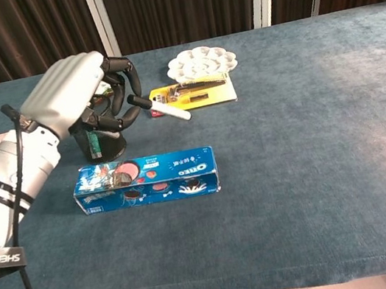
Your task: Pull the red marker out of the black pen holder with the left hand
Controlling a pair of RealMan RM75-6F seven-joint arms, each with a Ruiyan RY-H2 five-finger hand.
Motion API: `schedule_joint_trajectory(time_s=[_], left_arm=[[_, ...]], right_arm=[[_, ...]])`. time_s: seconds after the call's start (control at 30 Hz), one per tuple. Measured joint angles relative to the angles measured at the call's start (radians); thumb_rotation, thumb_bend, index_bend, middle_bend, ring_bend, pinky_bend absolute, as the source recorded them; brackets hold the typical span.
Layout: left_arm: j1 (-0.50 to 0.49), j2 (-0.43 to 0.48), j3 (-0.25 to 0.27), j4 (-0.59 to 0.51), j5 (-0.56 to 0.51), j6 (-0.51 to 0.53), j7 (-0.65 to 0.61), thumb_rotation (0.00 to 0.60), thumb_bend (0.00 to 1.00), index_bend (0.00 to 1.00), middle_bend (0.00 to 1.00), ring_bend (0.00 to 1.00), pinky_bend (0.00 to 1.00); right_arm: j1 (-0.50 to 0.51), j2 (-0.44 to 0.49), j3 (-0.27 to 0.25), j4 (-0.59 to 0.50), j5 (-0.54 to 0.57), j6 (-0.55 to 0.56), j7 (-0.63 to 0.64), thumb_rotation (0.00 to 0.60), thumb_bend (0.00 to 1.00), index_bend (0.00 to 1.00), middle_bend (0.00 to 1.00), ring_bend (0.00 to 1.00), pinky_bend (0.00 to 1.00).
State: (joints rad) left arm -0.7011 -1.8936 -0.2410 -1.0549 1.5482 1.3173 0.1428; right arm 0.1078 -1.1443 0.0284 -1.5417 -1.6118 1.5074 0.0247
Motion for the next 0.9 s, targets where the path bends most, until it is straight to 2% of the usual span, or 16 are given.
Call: schedule_joint_trajectory(time_s=[0.07, 0.13, 0.17, 0.23, 0.37, 0.57, 0.73, 0.9], left_arm=[[-0.009, -0.017, -0.012, 0.027, -0.028, -0.021, 0.001, 0.6, 0.48, 0.36, 0.46, 0.2, 0.23], [-0.013, -0.024, -0.021, 0.034, -0.061, -0.047, 0.021, 0.6, 0.38, 0.11, 0.21, 0.04, 0.14], [-0.014, -0.025, -0.024, 0.033, -0.075, -0.054, 0.034, 0.6, 0.35, 0.04, 0.12, 0.01, 0.11], [-0.01, -0.026, -0.033, 0.017, -0.103, -0.058, 0.062, 0.6, 0.33, 0.0, 0.03, 0.0, 0.05], [0.004, -0.011, -0.035, -0.035, -0.111, -0.037, 0.078, 0.6, 0.31, 0.0, 0.0, 0.0, 0.01], [0.053, 0.068, -0.021, -0.174, -0.105, 0.019, 0.103, 0.6, 0.3, 0.0, 0.0, 0.0, 0.0], [0.127, 0.218, 0.013, -0.346, -0.108, 0.055, 0.137, 0.6, 0.3, 0.0, 0.0, 0.0, 0.0], [0.235, 0.423, 0.068, -0.471, -0.13, 0.091, 0.166, 0.6, 0.31, 0.07, 0.08, 0.0, 0.0]], right_arm=[[0.0, 0.0, 0.0, 0.0, 0.001, 0.0, -0.002, 0.456, 0.24, 0.32, 0.26, 0.08, 0.18], [0.0, 0.0, 0.001, -0.002, 0.001, -0.001, -0.003, 0.456, 0.24, 0.32, 0.26, 0.08, 0.18], [0.0, 0.0, 0.001, -0.001, 0.001, -0.001, -0.003, 0.459, 0.24, 0.32, 0.26, 0.08, 0.18], [0.0, 0.0, 0.001, -0.002, 0.002, -0.001, -0.005, 0.456, 0.24, 0.32, 0.26, 0.08, 0.18], [0.0, 0.0, 0.001, -0.003, 0.003, -0.001, -0.008, 0.449, 0.24, 0.32, 0.26, 0.08, 0.18], [0.0, 0.0, 0.001, -0.003, 0.002, -0.001, -0.006, 0.455, 0.24, 0.32, 0.26, 0.08, 0.18], [0.0, 0.0, 0.001, -0.002, 0.001, -0.001, -0.004, 0.452, 0.24, 0.32, 0.26, 0.08, 0.18], [0.0, 0.001, 0.0, -0.003, 0.0, -0.002, -0.004, 0.457, 0.24, 0.32, 0.26, 0.08, 0.18]])
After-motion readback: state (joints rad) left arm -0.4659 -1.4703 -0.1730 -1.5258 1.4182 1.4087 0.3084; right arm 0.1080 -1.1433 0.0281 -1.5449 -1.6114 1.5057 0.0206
